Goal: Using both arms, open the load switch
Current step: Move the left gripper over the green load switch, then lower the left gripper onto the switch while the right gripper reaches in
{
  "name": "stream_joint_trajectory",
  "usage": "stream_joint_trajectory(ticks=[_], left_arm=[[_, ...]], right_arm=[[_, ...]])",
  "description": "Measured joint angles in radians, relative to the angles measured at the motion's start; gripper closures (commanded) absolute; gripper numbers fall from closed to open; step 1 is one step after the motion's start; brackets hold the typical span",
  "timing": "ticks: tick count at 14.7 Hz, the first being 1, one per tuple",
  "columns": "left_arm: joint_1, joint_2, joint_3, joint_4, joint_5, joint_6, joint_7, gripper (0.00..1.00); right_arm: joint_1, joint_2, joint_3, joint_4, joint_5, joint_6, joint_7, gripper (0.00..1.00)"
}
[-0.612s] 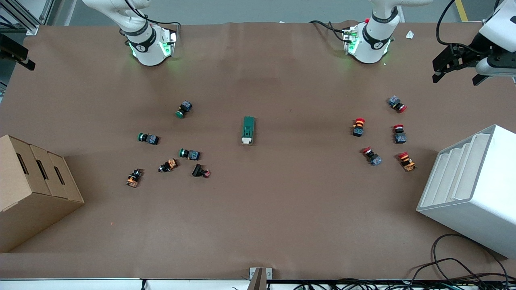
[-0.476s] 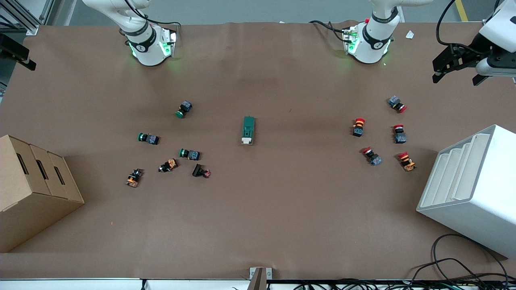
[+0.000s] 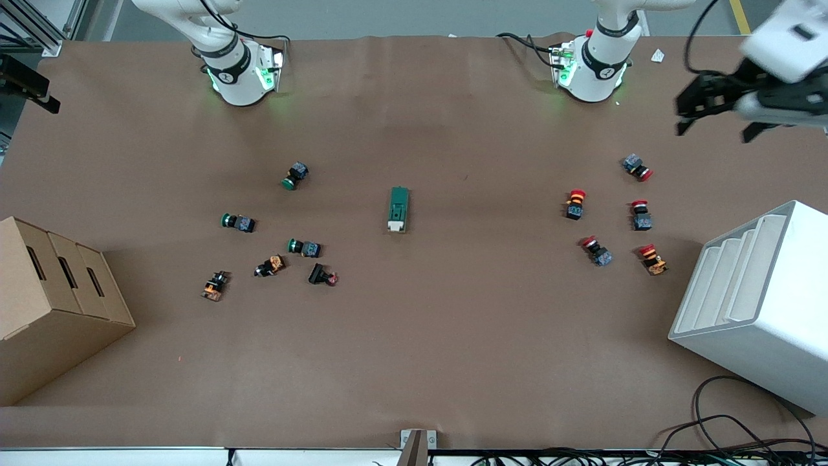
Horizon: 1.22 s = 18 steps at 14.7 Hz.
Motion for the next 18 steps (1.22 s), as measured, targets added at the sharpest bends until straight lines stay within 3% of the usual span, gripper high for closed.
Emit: stream_joint_trajectory(ticks=[4,7,13,18], left_arm=[[-0.024,0.135,-0.259,-0.019,0.024,0.188,-0.380,0.00],[-0.087,0.262,-0.388,-0.059,0.169,0.342,-0.698,0.00],[-0.398,0.533,-0.402,-0.065,0.549,0.500,-1.310,0.00],[-0.547,0.701,-0.402,-0.067,0.833,0.522,-1.633,0.00]], right_arm=[[-0.003,-0.001,-0.006,0.003,-0.001,0.000,0.001,0.00],[-0.017,0.006,-0.012,0.002,-0.002,-0.001,0.001,0.00],[-0.033,0.193,-0.010,-0.001,-0.003,0.014,0.034,0.00],[0.029,0.231,0.005,-0.029,0.013,0.007,0.462,0.00]])
